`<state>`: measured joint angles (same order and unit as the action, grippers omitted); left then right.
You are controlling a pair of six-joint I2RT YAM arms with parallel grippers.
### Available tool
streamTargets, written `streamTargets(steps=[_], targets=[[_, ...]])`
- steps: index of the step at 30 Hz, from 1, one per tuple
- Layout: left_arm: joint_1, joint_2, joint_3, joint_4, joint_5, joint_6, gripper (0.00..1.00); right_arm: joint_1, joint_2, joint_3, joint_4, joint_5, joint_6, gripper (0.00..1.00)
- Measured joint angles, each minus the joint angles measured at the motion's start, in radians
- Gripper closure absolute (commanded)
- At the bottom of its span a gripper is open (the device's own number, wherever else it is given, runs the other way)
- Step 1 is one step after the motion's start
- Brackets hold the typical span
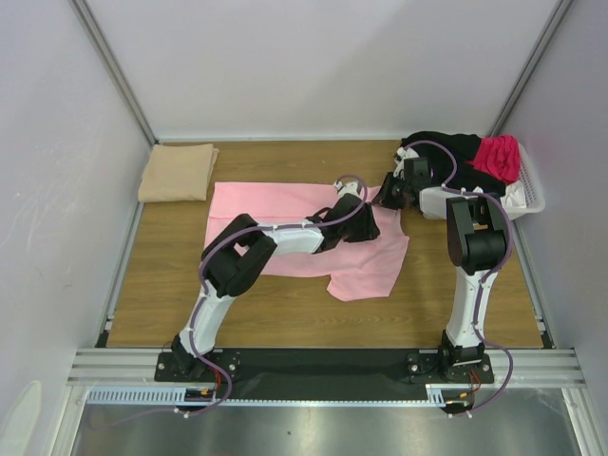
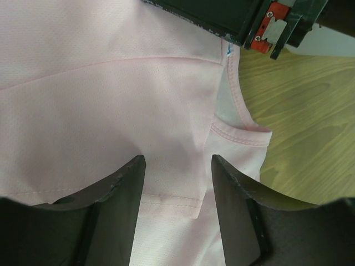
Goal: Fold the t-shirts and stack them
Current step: Fold the tshirt
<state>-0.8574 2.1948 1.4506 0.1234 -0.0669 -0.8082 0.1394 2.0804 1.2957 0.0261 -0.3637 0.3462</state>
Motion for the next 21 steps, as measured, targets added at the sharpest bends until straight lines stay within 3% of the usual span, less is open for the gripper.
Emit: streamTargets(steps=[21], targets=[[0.0,-0.066,-0.029,-0.135,0.021,0.138,0.39,-0.002,0.0,0.0,-0.001,-0.001,0.0,0.91]])
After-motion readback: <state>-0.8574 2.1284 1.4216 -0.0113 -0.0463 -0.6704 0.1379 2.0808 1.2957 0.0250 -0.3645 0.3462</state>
